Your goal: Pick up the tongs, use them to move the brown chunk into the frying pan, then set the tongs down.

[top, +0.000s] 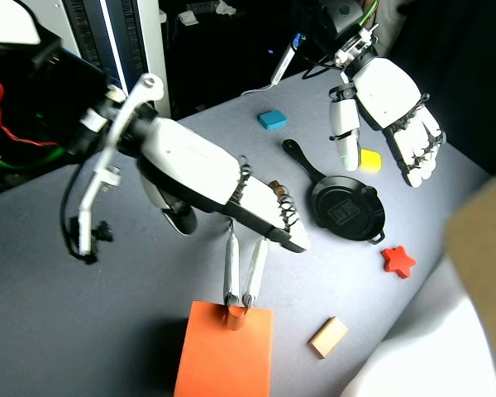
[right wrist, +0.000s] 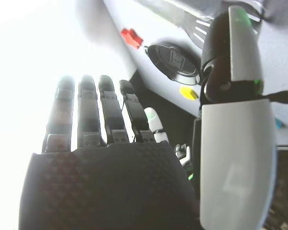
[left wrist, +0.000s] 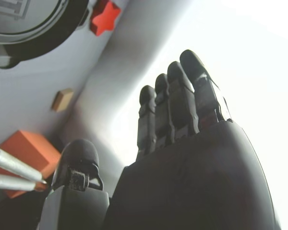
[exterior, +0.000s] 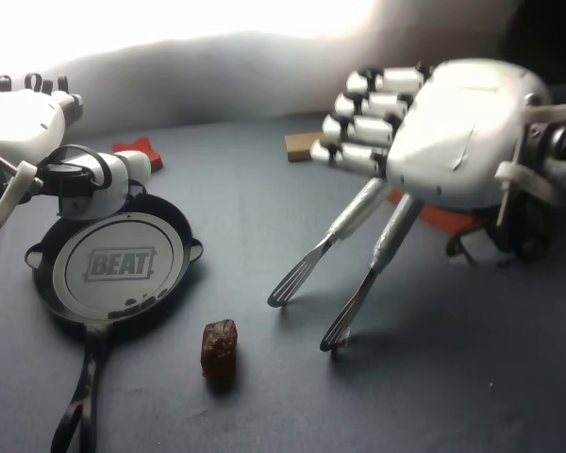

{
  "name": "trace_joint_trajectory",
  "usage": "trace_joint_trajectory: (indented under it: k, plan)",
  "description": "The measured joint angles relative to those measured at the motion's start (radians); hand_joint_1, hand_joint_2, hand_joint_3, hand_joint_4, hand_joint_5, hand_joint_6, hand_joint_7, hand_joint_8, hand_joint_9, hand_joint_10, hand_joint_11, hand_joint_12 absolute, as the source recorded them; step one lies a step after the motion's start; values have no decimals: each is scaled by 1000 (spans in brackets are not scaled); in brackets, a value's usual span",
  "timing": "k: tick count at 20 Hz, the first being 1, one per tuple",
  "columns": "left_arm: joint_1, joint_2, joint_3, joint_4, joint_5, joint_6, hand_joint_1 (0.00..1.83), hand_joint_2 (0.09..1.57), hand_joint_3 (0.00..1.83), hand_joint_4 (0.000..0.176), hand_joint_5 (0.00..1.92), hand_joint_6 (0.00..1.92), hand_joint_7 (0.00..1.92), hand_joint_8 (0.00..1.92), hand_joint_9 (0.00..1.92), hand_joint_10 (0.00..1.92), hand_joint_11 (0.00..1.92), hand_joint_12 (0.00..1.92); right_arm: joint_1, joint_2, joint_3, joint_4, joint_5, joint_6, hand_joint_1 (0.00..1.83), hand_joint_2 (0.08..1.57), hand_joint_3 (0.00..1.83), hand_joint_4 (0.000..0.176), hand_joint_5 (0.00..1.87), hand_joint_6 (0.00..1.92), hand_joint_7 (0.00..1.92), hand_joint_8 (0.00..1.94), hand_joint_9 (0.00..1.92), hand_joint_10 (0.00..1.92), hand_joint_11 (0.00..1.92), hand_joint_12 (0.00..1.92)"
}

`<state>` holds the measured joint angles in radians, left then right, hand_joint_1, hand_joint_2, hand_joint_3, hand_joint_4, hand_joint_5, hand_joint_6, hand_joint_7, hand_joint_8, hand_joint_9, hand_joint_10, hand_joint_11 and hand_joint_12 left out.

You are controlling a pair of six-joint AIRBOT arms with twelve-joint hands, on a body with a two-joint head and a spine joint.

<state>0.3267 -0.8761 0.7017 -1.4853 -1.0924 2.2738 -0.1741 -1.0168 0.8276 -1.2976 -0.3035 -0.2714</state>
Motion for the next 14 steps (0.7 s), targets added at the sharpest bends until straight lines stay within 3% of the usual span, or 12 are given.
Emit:
trace_joint_trajectory:
  k: [4, 7, 8, 14]
  plan:
    - [-3, 0, -1, -42, -2, 0, 16, 1300, 2, 0, 199, 1, 197, 1, 180, 2, 0, 602, 23, -8, 2, 95, -63, -113, 1009, 896, 0, 0, 0, 0, 0, 0, 0, 0, 0, 0]
    - [-16, 0, -10, -29, -9, 0, 28, 1302, 1, 0, 213, 4, 211, 3, 194, 5, 0, 670, 35, -17, 8, 220, -98, -229, 1051, 875, 0, 0, 0, 0, 0, 0, 0, 0, 0, 0]
    - [-16, 3, -32, -38, -21, 12, 44, 1299, 0, 0, 220, 5, 219, 4, 200, 6, 0, 695, 42, -37, 37, 341, -136, -333, 1043, 870, 0, 0, 0, 0, 0, 0, 0, 0, 0, 0]
    - [-16, 13, -41, -41, -35, 23, 0, 1297, 0, 0, 197, 1, 201, 3, 177, 3, 0, 552, 103, -117, 150, 460, -195, -451, 1015, 874, 0, 0, 0, 0, 0, 0, 0, 0, 0, 0]
